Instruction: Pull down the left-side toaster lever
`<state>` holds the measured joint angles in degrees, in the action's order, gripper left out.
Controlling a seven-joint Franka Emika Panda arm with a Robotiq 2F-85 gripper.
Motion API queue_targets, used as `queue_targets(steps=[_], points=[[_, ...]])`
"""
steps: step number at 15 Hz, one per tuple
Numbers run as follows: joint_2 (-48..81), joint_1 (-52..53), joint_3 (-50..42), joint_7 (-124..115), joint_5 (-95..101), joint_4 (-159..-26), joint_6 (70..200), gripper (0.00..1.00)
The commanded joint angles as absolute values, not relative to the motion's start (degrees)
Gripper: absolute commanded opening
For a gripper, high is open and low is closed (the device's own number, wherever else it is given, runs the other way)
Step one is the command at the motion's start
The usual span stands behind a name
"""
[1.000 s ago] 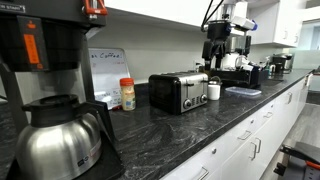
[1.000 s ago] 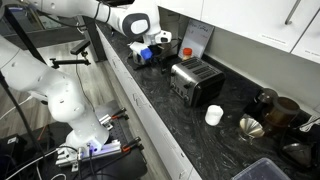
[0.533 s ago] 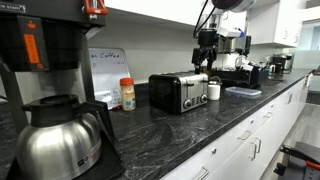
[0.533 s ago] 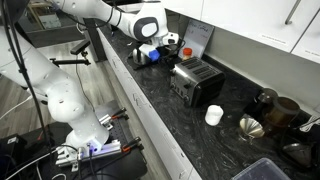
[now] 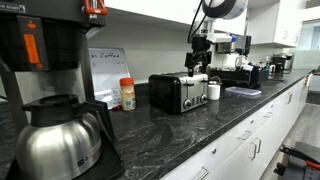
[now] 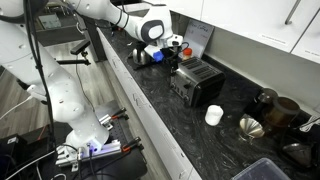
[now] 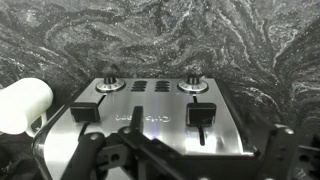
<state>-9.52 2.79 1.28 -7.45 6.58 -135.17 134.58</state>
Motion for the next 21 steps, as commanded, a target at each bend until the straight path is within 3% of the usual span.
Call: queue_targets(steps=[1,4,5,7,16,21], points=[[-6.3,1.8,2.0,-8.5,7.6,-133.1,136.6,1.00],[-5.0,1.9,1.9,-8.4,7.5,-132.5,137.3,0.98],[-4.7,2.0,1.9,-8.2,7.3,-132.3,137.6,0.74],[-4.1,2.1,1.9,-8.2,7.2,-132.1,138.4,0.68],[-2.3,2.5,1.9,-7.6,6.3,-131.1,140.4,0.03],[-2.0,2.9,2.2,-7.4,5.4,-131.2,140.8,0.00]])
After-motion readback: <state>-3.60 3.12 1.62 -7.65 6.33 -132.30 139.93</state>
